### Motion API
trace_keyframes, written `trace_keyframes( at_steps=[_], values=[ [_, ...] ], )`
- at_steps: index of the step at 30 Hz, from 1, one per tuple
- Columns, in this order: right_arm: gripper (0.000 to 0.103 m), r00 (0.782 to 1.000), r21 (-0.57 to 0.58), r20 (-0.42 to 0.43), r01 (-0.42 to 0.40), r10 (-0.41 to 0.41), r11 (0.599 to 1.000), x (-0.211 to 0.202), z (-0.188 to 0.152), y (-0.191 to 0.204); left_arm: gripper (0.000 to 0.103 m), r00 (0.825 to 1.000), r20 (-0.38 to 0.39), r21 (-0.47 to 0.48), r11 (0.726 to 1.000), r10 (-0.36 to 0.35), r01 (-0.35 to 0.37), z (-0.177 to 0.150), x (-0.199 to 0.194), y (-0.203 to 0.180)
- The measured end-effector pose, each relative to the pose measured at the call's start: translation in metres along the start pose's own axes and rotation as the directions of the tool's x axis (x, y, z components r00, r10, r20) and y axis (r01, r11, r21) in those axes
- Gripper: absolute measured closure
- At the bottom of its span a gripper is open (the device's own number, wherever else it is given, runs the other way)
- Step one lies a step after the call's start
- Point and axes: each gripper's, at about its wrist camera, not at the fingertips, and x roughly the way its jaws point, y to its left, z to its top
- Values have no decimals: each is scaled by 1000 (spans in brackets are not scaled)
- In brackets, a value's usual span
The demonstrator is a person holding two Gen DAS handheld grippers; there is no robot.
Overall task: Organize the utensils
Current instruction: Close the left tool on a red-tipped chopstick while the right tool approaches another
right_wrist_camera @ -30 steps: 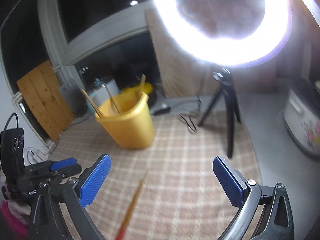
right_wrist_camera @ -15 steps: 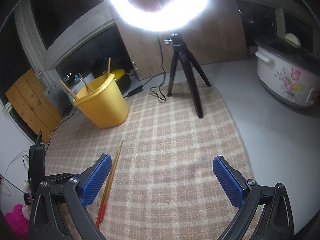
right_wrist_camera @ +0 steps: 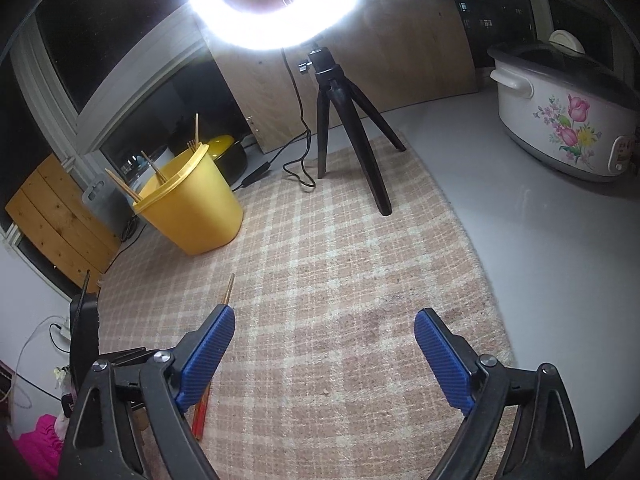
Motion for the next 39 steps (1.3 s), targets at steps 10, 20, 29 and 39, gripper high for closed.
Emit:
trace_keyframes(
  at_steps=[10,20,29,39],
  values=[
    [14,1000,18,-17,-14,14,1000,3,0,0,87,999,-19,46,998,32,-31,7,9,-9],
    [33,988,12,-121,-97,98,995,19,-3,24,97,1000,-21,-29,1000,4,-5,10,8,7],
    [57,944,-9,-290,-166,156,986,71,-6,67,98,1000,-2,-113,994,-8,7,2,-9,39],
    [70,877,-58,-468,-153,109,986,140,0,113,98,1000,28,-172,985,-14,19,-3,-25,68]
  ],
)
